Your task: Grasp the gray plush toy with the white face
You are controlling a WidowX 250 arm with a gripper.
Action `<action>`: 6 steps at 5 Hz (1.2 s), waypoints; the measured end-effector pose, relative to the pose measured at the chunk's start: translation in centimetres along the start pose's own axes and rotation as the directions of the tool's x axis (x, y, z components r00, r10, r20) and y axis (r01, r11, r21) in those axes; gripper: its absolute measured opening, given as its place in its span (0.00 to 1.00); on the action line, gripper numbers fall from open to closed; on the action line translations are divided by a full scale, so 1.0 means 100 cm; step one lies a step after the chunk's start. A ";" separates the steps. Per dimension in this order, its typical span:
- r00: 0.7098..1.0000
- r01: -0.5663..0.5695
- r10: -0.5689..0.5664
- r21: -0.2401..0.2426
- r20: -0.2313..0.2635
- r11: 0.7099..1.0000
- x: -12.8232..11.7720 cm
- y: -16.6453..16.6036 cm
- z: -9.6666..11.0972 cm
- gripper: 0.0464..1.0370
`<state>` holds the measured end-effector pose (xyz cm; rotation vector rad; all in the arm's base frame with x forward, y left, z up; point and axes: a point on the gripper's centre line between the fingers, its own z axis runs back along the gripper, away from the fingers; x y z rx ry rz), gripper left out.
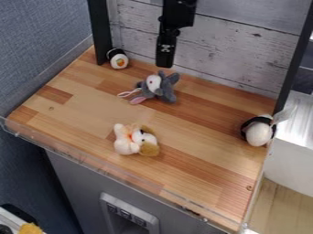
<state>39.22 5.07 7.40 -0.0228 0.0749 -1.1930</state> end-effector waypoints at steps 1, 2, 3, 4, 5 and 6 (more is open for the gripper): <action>0.999 0.034 -0.034 0.010 0.002 0.999 -0.009 0.002 -0.011 0.96; 0.999 -0.047 0.047 0.006 0.005 0.999 -0.010 -0.004 -0.028 0.96; 0.981 -0.195 0.195 0.004 0.004 0.981 -0.012 -0.010 -0.044 0.96; 0.946 -0.323 0.323 0.007 0.008 0.946 -0.011 -0.011 -0.053 0.96; 0.929 -0.370 0.370 0.000 0.000 0.929 -0.010 -0.012 -0.064 0.96; 0.941 -0.339 0.339 0.002 -0.002 0.941 -0.009 -0.006 -0.065 0.90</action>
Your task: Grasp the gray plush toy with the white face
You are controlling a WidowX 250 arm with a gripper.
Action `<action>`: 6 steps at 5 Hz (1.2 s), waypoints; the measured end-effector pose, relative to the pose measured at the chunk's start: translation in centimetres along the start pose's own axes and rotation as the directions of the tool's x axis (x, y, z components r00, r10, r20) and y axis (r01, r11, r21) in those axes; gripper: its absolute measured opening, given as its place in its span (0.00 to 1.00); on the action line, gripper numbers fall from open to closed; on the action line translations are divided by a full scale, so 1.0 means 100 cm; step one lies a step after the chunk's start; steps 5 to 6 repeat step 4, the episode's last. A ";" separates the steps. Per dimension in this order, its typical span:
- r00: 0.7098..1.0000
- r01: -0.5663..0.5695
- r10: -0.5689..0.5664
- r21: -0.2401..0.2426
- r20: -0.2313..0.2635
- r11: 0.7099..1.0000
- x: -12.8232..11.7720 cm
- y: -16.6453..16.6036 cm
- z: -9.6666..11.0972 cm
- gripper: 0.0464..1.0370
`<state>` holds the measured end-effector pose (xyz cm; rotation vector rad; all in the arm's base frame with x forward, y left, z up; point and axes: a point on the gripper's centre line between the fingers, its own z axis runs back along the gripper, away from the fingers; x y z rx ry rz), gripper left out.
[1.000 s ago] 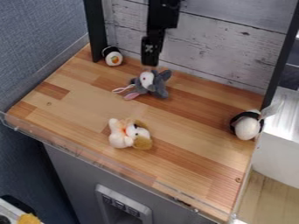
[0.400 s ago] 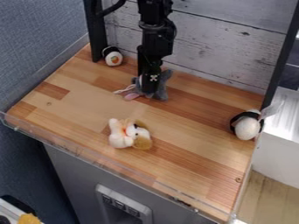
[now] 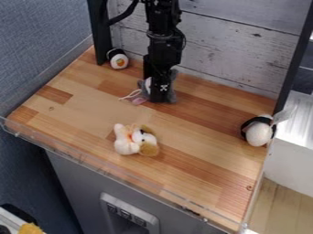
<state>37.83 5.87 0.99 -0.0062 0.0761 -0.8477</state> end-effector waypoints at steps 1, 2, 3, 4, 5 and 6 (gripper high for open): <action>0.995 0.099 -0.099 0.011 0.002 0.995 0.003 0.005 0.002 0.66; 0.979 0.204 -0.204 0.013 -0.002 0.979 0.008 0.007 0.003 0.58; 0.964 0.265 -0.265 0.007 -0.008 0.964 0.012 0.006 0.003 0.58; 0.965 0.262 -0.262 0.009 -0.013 0.965 0.015 0.005 0.004 0.58; 0.965 0.262 -0.262 0.009 -0.013 0.965 0.015 0.005 0.004 0.58; 0.965 0.262 -0.262 0.009 -0.013 0.965 0.015 0.005 0.004 0.58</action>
